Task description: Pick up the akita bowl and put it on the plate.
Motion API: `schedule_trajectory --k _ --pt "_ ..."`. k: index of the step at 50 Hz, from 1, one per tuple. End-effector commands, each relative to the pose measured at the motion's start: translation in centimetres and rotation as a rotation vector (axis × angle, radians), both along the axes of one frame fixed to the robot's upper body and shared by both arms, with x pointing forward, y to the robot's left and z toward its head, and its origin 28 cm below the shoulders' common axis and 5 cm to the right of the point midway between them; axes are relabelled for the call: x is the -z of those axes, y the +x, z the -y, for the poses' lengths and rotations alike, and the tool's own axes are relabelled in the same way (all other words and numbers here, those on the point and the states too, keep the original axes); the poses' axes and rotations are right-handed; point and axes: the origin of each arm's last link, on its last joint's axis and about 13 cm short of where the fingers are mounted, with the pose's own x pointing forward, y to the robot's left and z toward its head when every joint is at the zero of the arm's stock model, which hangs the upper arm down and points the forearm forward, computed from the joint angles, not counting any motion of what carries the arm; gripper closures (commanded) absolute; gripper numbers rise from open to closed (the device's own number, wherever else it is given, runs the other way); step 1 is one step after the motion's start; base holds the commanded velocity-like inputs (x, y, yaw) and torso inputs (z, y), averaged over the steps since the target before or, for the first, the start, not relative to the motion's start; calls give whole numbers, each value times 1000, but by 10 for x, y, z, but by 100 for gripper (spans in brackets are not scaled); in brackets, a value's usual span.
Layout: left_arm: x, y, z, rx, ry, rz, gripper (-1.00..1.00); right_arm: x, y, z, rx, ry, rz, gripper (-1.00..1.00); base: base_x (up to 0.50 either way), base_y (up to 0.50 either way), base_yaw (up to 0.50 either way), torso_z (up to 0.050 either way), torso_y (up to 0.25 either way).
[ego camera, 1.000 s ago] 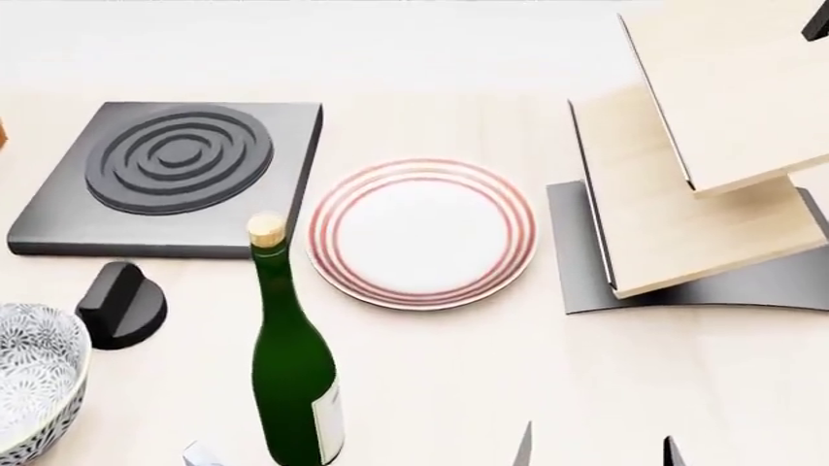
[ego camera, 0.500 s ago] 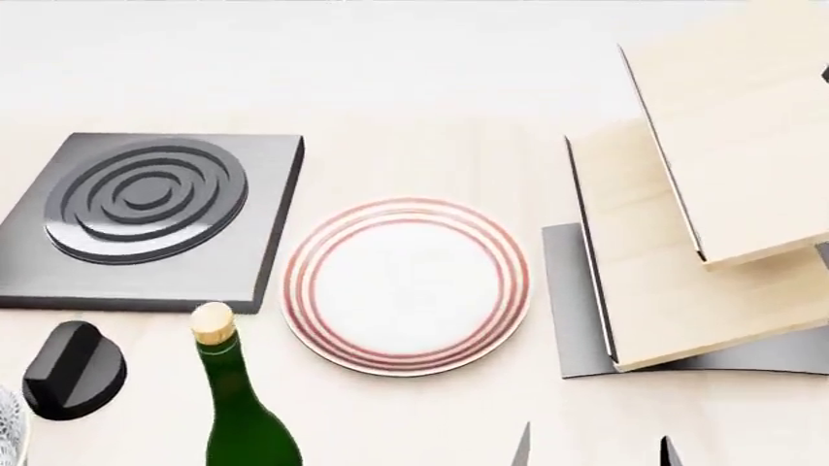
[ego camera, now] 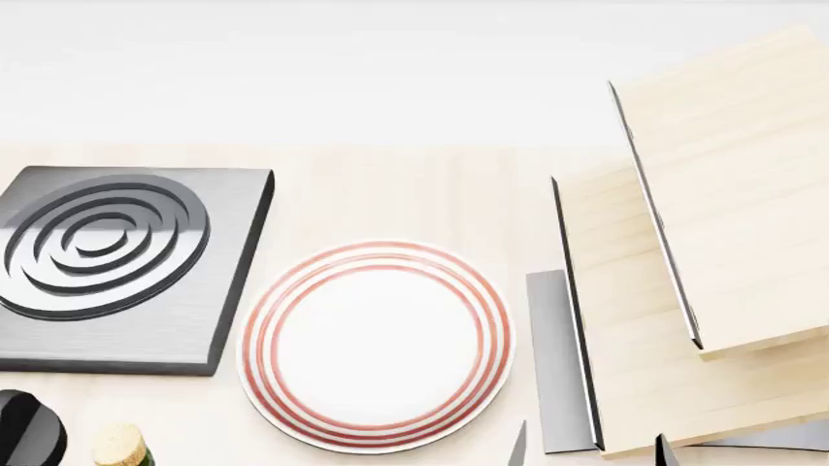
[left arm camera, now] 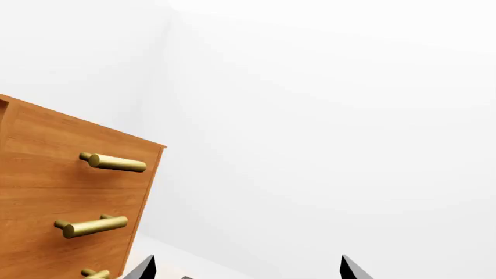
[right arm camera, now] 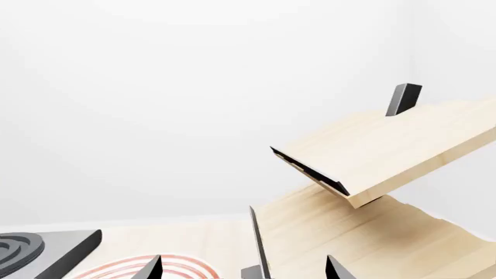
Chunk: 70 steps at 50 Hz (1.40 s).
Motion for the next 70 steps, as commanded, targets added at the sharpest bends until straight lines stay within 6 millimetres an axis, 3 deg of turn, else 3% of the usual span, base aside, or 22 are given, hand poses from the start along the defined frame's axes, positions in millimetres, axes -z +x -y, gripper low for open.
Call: schedule_trajectory --k 1,44,50,70 --pt "1 0 0 2 -1 -1 -100 1 0 -1 6 -5 -5 -100 262 -59 0 0 0" --pt "-1 4 -2 36 62 -57 -100 5 1 -5 4 -23 -5 -100 76 -1 0 0 0" --pt "-12 3 -12 7 139 -68 -100 7 2 -6 -4 -28 -13 -100 0 0 0 0 0" --pt "-39 -4 -50 -119 160 -103 -100 11 3 -9 -11 -40 -25 -100 0 0 0 0 0"
